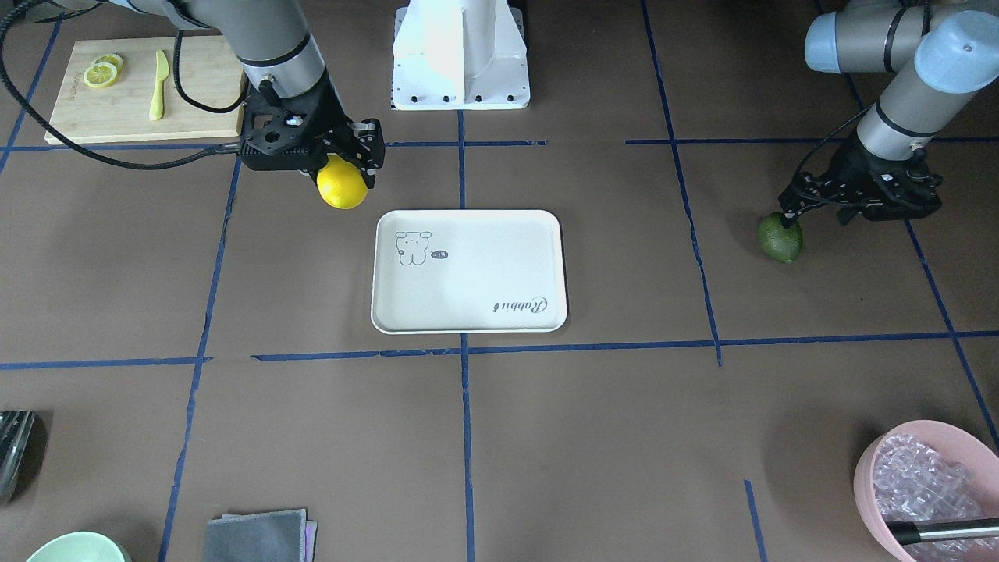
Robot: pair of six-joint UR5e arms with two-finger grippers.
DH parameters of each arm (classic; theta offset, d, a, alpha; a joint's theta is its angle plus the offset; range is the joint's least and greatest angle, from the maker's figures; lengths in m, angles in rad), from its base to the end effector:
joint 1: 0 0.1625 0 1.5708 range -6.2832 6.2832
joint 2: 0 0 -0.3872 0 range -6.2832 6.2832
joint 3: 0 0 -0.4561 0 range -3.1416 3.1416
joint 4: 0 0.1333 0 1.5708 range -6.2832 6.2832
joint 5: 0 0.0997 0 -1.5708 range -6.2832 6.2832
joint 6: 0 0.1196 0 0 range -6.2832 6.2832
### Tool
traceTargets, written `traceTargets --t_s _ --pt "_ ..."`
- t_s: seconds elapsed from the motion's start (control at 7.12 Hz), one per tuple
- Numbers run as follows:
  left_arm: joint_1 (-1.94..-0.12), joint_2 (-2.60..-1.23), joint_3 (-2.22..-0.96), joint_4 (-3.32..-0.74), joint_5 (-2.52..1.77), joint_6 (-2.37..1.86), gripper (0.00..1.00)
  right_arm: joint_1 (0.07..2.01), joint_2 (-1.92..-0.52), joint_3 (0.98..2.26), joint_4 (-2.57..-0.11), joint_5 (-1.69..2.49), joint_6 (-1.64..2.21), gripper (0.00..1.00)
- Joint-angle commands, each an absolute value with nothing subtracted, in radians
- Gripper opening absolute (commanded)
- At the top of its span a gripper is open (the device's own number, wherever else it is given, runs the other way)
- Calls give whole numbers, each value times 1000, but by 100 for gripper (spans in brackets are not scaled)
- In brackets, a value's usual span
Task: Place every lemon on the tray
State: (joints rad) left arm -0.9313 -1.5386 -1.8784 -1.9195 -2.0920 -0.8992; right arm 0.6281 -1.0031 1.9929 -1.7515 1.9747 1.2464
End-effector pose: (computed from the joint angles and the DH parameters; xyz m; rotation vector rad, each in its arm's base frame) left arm 0.2798 -0.4997 0.4514 0.0873 0.7856 -0.0834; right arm -0.4404 -0.4265 0.1115 0.0267 -0.8834 0.1203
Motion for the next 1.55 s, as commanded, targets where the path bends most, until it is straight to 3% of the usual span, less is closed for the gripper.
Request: traceTargets --t_s 0.0,0.28,0.7,0.84,0.98,1.26,1.4 --pt "-884 -1539 -1803 -2010 -2054 -942 100 592 -919 1907 -1749 1944 1284 1" --pt "-856 -1539 -1729 -2094 -2052 -959 100 574 -888 1867 -1743 1924 1284 1" --pt "-827 -1539 -1726 -2092 -2056 -971 100 558 -844 1787 -1741 1916 1284 1" --pt "-824 -1539 -1729 -2092 -2060 -976 95 558 -844 1781 -1740 1916 1282 1" --pt "-824 -1539 -1729 -2089 -2059 -985 75 549 -844 1761 -1738 1913 1281 2" --pt "-831 -1537 -1759 -2079 -2063 -985 13 529 -839 1692 -1653 1893 1284 2" --pt "-833 -1507 -1831 -2027 -2075 -983 2 523 -839 1659 -1622 1891 1284 2"
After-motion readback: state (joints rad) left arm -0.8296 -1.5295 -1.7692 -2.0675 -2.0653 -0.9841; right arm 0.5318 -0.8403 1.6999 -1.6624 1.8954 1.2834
